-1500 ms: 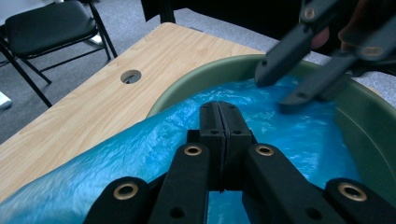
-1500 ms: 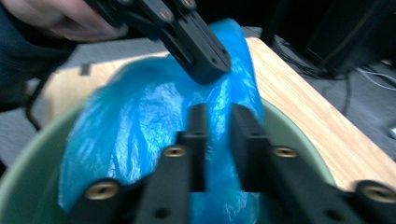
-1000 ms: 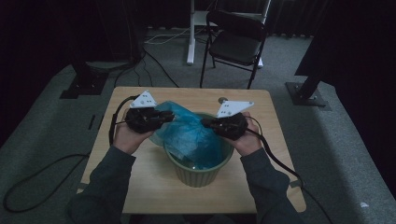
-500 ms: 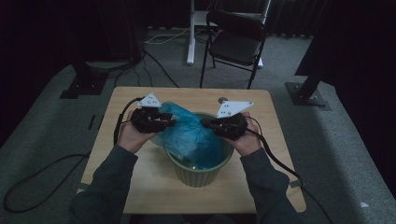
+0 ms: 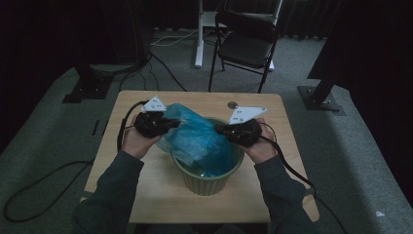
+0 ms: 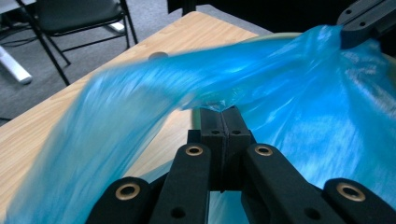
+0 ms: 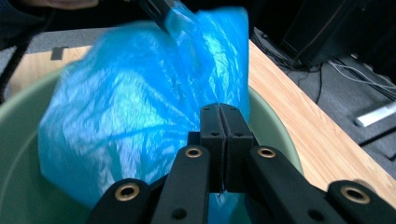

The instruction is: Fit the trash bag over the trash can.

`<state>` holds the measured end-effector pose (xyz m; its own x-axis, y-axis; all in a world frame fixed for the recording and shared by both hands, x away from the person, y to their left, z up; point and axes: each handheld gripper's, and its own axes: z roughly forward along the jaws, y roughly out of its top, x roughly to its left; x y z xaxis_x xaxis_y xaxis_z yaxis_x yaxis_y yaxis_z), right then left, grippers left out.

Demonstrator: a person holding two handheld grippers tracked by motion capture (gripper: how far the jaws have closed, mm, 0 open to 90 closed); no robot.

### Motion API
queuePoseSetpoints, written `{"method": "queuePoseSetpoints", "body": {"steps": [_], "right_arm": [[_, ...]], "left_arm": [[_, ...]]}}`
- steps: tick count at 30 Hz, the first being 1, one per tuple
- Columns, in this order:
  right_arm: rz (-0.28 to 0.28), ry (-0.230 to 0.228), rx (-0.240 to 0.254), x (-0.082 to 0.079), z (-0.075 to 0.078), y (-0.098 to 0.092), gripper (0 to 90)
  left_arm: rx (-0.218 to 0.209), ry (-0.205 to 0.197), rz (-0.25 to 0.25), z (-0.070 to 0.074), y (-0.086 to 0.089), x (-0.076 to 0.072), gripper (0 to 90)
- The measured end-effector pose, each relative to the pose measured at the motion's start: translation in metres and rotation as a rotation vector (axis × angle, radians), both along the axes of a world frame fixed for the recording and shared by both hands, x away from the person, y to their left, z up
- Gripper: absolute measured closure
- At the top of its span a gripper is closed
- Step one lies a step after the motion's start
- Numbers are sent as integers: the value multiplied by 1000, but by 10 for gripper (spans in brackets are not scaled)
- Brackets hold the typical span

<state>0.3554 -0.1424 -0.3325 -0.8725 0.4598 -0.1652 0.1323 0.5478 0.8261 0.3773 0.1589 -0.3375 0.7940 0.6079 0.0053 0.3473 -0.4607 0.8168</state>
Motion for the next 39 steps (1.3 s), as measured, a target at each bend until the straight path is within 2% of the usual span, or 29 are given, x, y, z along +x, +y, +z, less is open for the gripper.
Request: {"method": "queuePoseSetpoints", "body": {"steps": [9, 17, 28, 30, 33, 39], "right_arm": [[-53, 10, -6, -2, -5, -25, 891], [-95, 13, 2, -4, -8, -49, 892], [-151, 32, 3, -6, -13, -75, 897], [-154, 38, 6, -5, -14, -77, 896], [-139, 38, 36, -6, -10, -75, 827], [-97, 3, 57, -6, 5, -57, 732]], "left_arm": [[-1, 4, 61, 0, 15, 4, 899], [17, 12, 103, -5, 24, 6, 899], [-7, 34, 177, -7, 37, 11, 899], [-9, 29, 165, -7, 35, 10, 899], [-6, 18, 143, -4, 27, 8, 899], [2, 5, 112, 0, 14, 8, 899]]}}
